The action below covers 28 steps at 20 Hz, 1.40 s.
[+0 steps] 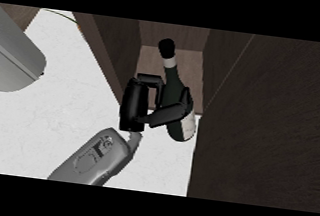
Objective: Pick up the wine, place it into the cabinet and close the cabinet
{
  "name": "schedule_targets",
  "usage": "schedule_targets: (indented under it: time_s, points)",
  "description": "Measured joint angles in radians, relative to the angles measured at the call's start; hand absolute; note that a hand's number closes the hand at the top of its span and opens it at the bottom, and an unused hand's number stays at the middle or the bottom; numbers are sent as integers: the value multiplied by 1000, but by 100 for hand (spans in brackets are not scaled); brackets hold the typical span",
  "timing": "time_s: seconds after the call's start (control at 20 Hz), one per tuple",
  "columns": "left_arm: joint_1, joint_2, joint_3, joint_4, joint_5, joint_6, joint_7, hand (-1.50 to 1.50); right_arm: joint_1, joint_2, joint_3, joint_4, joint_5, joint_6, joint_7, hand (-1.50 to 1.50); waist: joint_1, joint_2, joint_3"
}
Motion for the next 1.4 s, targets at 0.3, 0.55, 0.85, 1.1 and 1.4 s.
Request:
schedule_targets:
  time_s: [0.3, 0.55, 0.85, 1.1, 1.4]
  points:
    - [-28, -6, 33, 74, 35, -2, -63, 150, -13, -4, -16, 4, -6, 3, 0, -150, 1, 0, 0]
    - [-67, -5, 97, 125, 53, -34, -84, 150, -9, 4, 6, 0, -6, -12, 19, -150, 1, 0, 0]
    - [-90, 9, 162, 195, 78, -116, -97, 150, -10, 7, -5, 3, -9, -14, 9, -150, 1, 0, 0]
    - [-148, 1, 210, 271, 93, -150, -84, 150, -15, 12, -1, 4, -11, -19, 11, -150, 0, 1, 0]
    - [-246, -2, 264, 419, 96, -174, -95, 150, 1, 30, 35, 3, -9, -26, 6, -150, -5, 2, 0]
